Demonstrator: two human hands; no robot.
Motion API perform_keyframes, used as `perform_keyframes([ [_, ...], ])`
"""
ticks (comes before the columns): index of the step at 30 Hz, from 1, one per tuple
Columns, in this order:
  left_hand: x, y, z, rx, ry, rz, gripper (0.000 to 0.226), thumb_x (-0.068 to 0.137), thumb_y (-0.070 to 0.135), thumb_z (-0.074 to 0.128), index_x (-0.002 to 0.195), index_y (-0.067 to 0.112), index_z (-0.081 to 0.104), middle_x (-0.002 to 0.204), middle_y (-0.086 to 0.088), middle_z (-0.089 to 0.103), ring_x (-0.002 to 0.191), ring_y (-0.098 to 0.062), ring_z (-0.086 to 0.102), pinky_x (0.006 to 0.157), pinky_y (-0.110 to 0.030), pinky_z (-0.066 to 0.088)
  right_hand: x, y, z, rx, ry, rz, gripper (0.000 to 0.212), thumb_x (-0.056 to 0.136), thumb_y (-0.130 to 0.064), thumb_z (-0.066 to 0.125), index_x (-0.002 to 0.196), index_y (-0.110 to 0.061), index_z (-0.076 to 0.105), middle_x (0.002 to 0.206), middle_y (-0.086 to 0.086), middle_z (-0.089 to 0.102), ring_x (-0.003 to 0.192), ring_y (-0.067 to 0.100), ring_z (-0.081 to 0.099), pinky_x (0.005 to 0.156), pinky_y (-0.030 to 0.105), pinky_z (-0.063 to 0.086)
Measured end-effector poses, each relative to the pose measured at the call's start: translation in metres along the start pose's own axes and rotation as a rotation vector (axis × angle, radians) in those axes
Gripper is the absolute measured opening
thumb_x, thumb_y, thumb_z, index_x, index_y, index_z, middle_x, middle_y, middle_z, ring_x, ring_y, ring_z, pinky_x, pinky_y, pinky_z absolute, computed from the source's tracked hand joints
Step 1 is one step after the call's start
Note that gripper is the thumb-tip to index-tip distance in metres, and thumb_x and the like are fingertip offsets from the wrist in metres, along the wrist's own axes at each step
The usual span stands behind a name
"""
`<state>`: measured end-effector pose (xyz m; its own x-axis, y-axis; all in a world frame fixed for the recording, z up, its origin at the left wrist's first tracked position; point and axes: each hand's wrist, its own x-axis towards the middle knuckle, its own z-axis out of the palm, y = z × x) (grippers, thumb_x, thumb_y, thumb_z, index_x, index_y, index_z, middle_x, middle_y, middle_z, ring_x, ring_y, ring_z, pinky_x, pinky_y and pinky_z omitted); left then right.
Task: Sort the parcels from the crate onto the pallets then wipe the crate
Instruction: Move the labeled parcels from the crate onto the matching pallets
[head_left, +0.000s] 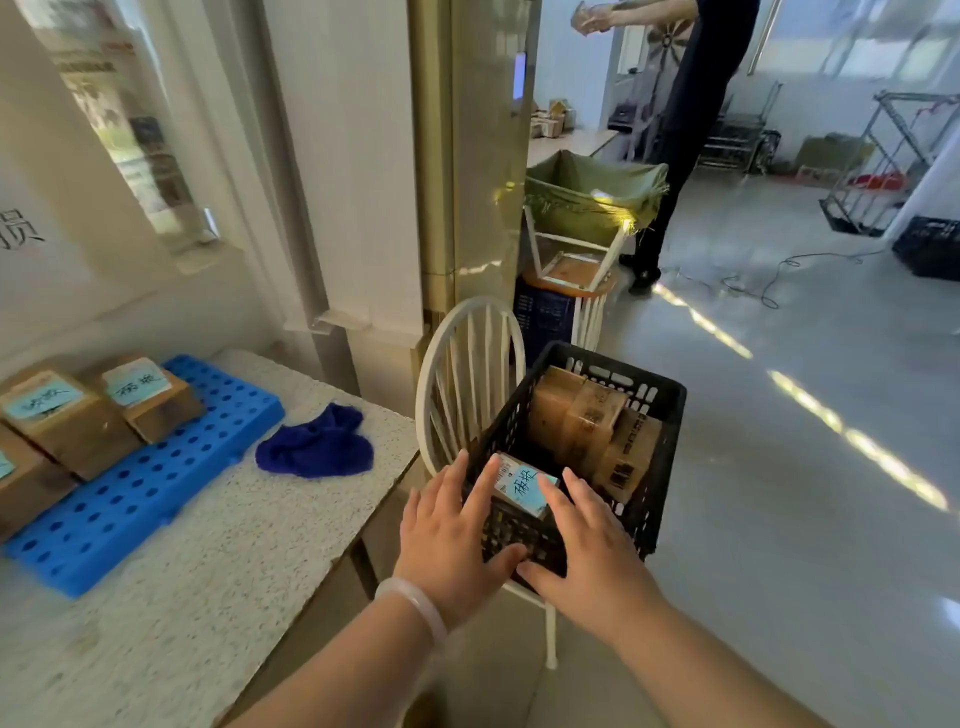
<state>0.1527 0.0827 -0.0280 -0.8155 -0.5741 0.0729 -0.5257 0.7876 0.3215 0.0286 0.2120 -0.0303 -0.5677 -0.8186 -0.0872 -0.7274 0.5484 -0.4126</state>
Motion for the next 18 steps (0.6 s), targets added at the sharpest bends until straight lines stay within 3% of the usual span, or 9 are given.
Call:
perform_keyframes([
  [6,0.061,0.009,0.037,-0.048,-0.136,0.007,0.089,0.089,0.065,0.048,0.149,0.045,-0.015,0.163,0.007,-0.01,0.15,-0.021,-0.003,0.12,-0.042,0.003,0.029,0.047,0.004,0.061,-0.068,0.204,0.092,0.089,-0.059,0.056,0.153,-0.041,-0.008,0.162,-0.011,-0.013,0.151,0.017,-0.008,0.12,0.042,0.011],
  [18,0.257,-0.006,0.084,-0.082,-0.298,0.111,0.085,0.09,0.067,0.043,0.153,0.041,-0.008,0.164,0.005,-0.005,0.15,-0.02,0.0,0.122,-0.04,0.009,0.18,0.101,-0.011,0.176,-0.058,0.502,0.089,0.09,-0.056,0.057,0.154,-0.04,-0.003,0.163,-0.012,-0.008,0.151,0.015,0.003,0.12,0.042,0.02],
])
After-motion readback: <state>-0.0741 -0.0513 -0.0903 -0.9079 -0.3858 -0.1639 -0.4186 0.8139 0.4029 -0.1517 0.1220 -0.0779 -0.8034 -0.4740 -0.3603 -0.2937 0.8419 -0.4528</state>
